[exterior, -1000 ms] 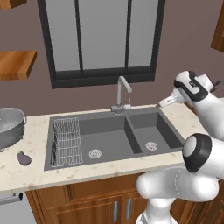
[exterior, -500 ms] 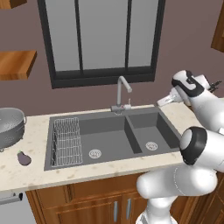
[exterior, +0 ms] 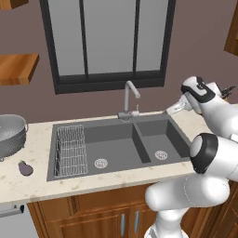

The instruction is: Turn on the sink faucet. Then move the eggplant from the counter to the sink. Turn off the sink. Move the vegetable from the sink to the pot next to the stove. Finally move the pot to the front left burner.

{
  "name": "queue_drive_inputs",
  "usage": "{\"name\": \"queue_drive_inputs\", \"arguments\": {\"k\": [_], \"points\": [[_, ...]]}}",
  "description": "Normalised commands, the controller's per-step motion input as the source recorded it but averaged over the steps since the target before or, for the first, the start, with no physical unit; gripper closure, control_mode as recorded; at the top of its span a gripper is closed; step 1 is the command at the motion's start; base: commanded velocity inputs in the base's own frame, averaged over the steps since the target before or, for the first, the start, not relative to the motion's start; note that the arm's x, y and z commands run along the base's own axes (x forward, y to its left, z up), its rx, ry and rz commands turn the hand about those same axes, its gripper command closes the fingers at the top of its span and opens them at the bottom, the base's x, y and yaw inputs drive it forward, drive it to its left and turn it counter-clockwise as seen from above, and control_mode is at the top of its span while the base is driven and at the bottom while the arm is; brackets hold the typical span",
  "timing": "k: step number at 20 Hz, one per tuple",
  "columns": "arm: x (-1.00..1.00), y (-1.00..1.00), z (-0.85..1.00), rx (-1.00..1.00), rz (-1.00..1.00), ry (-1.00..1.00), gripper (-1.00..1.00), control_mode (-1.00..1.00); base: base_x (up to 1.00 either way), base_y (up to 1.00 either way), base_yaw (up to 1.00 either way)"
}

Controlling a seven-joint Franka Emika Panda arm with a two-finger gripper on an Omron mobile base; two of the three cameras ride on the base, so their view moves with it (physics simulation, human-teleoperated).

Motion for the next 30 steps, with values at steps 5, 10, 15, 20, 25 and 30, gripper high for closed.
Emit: {"name": "queue_drive_inputs", "arguments": {"k": [5,10,15,20,25,30], "points": [[0.01,0.17,-0.12,0.00,0.00,-0.03,-1.00,-1.00,0.00,0.00,0.00],[0.07,0.25,-0.12,0.00,0.00,-0.04,-1.00,-1.00,0.00,0.00,0.00],[0.10,0.20,-0.09,0.00,0.00,-0.05,-1.00,-1.00,0.00,0.00,0.00],[0.10,0.04,-0.04,-0.01,0.00,0.00,-1.00,-1.00,0.00,0.00,0.00],[0.26,0.00,-0.06,0.00,0.03,-0.07,-1.00,-1.00,0.00,0.00,0.00],[0.25,0.00,-0.04,0.00,0.07,-0.15,-1.00,-1.00,0.00,0.00,0.00]]}}
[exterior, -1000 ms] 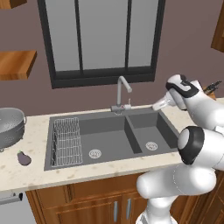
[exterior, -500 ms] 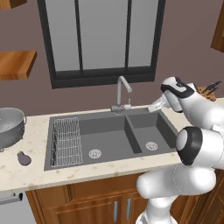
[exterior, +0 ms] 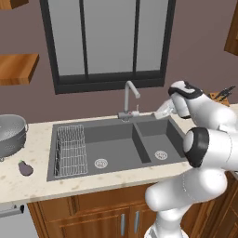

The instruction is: Turn on the sink faucet. Then move the eggplant from the counter to the sink. Turn off the sink. Move the vegetable from the sink to the pot next to the stove. Finally move the pot to the front left burner.

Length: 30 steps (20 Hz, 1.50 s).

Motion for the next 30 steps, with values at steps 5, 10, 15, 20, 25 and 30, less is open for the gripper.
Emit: {"name": "queue_drive_inputs", "arguments": {"k": [5,10,15,20,25,30], "points": [[0.16,0.00,-0.05,0.00,0.08,-0.19,-1.00,-1.00,0.00,0.00,0.00],[0.11,-0.05,-0.04,0.00,0.05,-0.16,-1.00,-1.00,0.00,0.00,0.00],[0.22,0.00,0.00,0.00,0.03,-0.13,-1.00,-1.00,0.00,0.00,0.00],[0.26,0.00,-0.02,0.00,0.04,-0.09,-1.00,-1.00,0.00,0.00,0.00],[0.18,0.00,-0.07,0.01,0.05,-0.12,-1.00,-1.00,0.00,0.00,0.00],[0.10,0.00,-0.10,0.00,0.05,-0.07,-1.00,-1.00,0.00,0.00,0.00]]}}
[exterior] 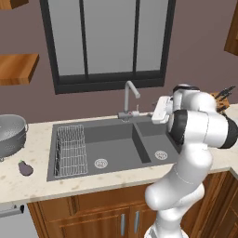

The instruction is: Turn on the sink faucet. Then move the eggplant from the counter to the sink. Turn off the sink. Move the vegetable from the sink to the pot next to the stove. Finally move the pot to the front left burner.

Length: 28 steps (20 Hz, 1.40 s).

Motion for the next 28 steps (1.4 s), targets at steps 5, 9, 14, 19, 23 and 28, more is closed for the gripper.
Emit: {"name": "queue_drive_inputs", "arguments": {"k": [5,9,14,19,23,28], "points": [[0.17,0.00,-0.12,0.00,0.04,0.00,-1.00,-1.00,0.00,0.00,0.00],[0.26,0.00,-0.04,0.00,0.04,0.00,-1.00,-1.00,0.00,0.00,0.00],[0.21,0.00,-0.13,0.00,0.04,0.00,-1.00,-1.00,0.00,0.00,0.00],[0.17,0.00,-0.21,0.00,0.04,0.00,-1.00,-1.00,0.00,0.00,0.00],[0.28,0.06,-0.22,0.00,0.01,0.00,-1.00,-1.00,0.00,0.00,0.00],[0.32,0.15,-0.21,0.00,0.00,0.00,-1.00,-1.00,0.00,0.00,0.00]]}}
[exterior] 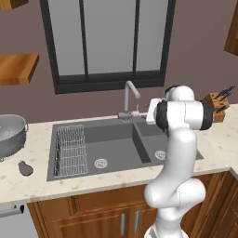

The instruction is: Turn on the sink faucet. Then move the eggplant from the counter to the sink. Turn off the sink. Move the vegetable from the sink to the pot next to the stove. Finally move the pot to the front left burner.

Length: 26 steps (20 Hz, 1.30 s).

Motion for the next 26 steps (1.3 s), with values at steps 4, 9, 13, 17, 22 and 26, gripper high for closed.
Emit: {"name": "queue_drive_inputs", "arguments": {"k": [4,9,13,17,22,26], "points": [[0.32,0.09,-0.13,0.00,0.00,0.00,-1.00,-1.00,0.00,0.00,0.00],[0.39,-0.03,0.00,0.00,0.00,0.00,-1.00,-1.00,0.00,0.00,0.00],[0.38,-0.15,-0.03,0.00,0.00,0.00,-1.00,-1.00,0.00,0.00,0.00],[0.41,-0.01,-0.10,0.00,0.00,0.00,-1.00,-1.00,0.00,0.00,0.00],[0.37,0.00,-0.19,0.00,0.00,0.00,-1.00,-1.00,0.00,0.00,0.00],[0.32,0.00,-0.24,0.00,0.01,0.00,-1.00,-1.00,0.00,0.00,0.00]]}}
